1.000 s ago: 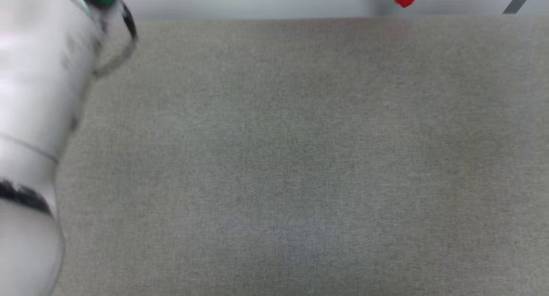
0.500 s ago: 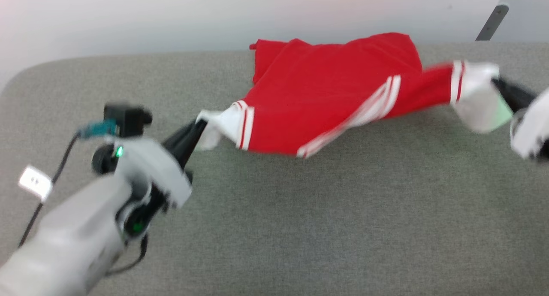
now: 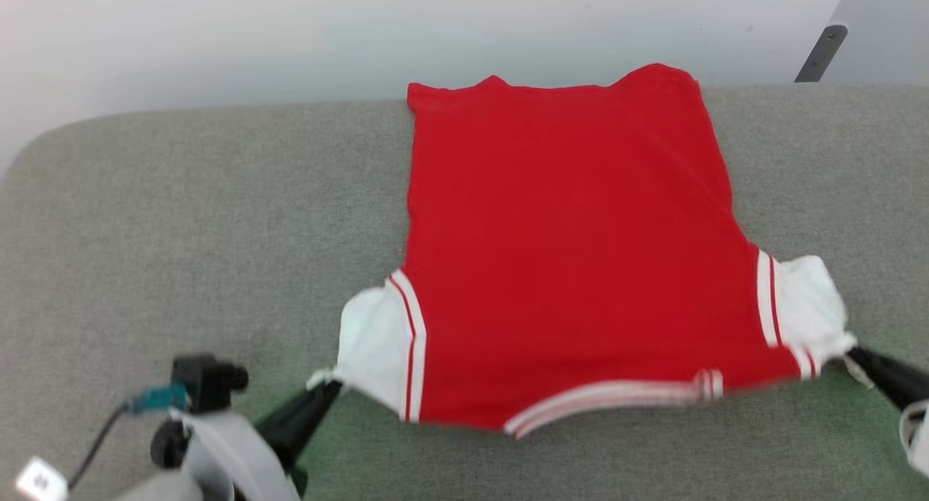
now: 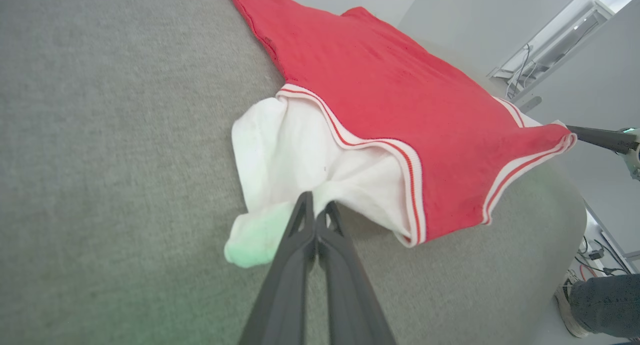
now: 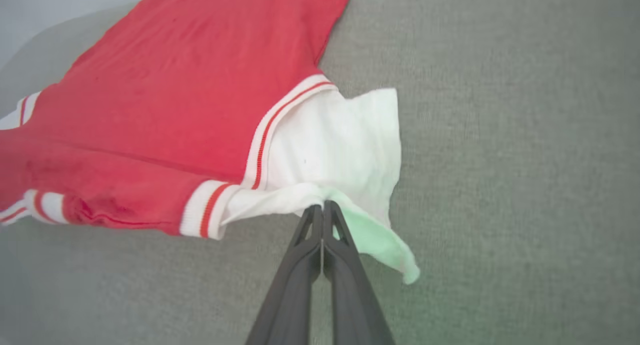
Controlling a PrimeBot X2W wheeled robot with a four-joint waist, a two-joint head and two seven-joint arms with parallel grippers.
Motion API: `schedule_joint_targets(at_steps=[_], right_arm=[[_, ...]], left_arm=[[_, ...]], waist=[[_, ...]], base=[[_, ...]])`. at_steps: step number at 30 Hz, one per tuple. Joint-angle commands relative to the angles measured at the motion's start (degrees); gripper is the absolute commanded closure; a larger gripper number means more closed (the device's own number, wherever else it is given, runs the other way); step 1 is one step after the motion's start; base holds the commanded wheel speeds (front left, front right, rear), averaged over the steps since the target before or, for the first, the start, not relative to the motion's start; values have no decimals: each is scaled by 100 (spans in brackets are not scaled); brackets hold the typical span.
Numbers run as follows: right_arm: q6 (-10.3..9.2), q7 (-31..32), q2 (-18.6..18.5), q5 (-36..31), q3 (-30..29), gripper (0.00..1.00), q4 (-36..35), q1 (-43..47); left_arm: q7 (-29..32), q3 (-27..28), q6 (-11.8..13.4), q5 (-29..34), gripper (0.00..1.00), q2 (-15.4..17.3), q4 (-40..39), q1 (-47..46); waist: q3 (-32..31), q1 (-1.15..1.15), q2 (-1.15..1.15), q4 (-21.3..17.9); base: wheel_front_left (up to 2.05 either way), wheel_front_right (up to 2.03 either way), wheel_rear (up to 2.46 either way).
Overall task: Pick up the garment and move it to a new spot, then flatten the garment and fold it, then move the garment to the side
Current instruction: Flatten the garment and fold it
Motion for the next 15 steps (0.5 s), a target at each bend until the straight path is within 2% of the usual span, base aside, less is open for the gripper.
schedule_joint_targets(at_steps=[1,5,11,15], right_arm=[[-6,-55,-119,-1,-93,100,-117,248],[-6,-14,-287,-76,-210,100,-341,614],[-6,307,-611,-222,-536,100,-856,1235],[-6,466,-520,-381,-826,100,-982,1526]], left_arm=[[-3,102,44,88,100,88,-149,263],[-2,183,104,183,100,235,-523,679],[-3,166,396,257,100,567,-1172,1076],[-3,171,538,269,100,547,-1343,1119]], waist=[[45,0,0,-1],[142,0,0,0],[325,0,0,18],[398,0,0,14]], base=[[0,0,0],[0,0,0],[0,0,0],[0,0,0]])
